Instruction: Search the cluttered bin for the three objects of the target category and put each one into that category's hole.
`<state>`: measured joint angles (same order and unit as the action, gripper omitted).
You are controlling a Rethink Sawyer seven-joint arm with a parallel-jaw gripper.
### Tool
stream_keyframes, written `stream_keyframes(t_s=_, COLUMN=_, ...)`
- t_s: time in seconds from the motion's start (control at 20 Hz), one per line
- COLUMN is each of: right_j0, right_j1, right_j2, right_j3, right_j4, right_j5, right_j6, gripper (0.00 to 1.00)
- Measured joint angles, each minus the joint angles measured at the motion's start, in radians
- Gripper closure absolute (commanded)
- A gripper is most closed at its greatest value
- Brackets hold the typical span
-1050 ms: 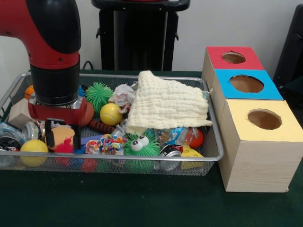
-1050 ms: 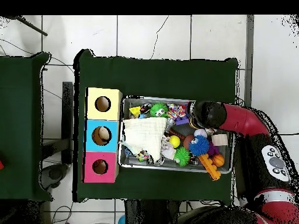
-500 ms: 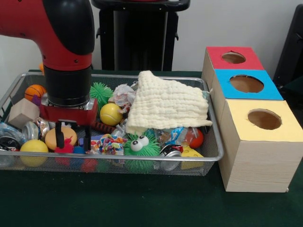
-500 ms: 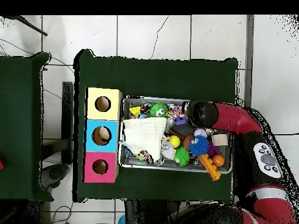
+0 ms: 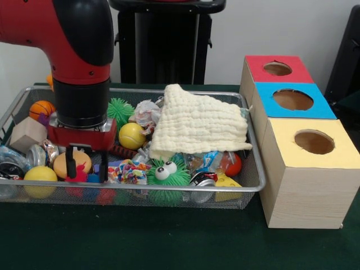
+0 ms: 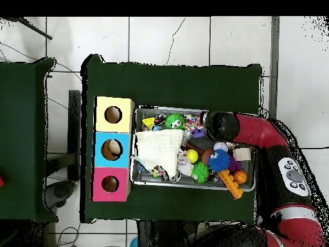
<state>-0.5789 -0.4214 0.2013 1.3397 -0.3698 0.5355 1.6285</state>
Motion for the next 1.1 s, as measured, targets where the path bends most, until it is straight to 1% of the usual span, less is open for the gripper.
stream_keyframes(t_s=0.35, right_j0=-0.007, right_j1=0.008, right_j2=0.000, right_j3=0.002, right_j4=0.000, right_j5=-0.040, right_j6=0.000, gripper=0.00)
stream_keyframes(t_s=0.55, right_j0=-0.009, right_j1=0.007, right_j2=-0.003, right_j3=0.016, right_j4=0.000, right_j5=-0.063, right_j6=0.000, gripper=0.00)
stream_keyframes(t_s=0.8, right_j0=-0.009, right_j1=-0.004, right_j2=-0.012, right_j3=0.070, right_j4=0.000, right_j5=-0.086, right_j6=0.000, gripper=0.00)
stream_keyframes(t_s=1.1, right_j0=-0.009, right_j1=-0.023, right_j2=-0.020, right_j3=0.122, right_j4=0.000, right_j5=-0.090, right_j6=0.000, gripper=0.00)
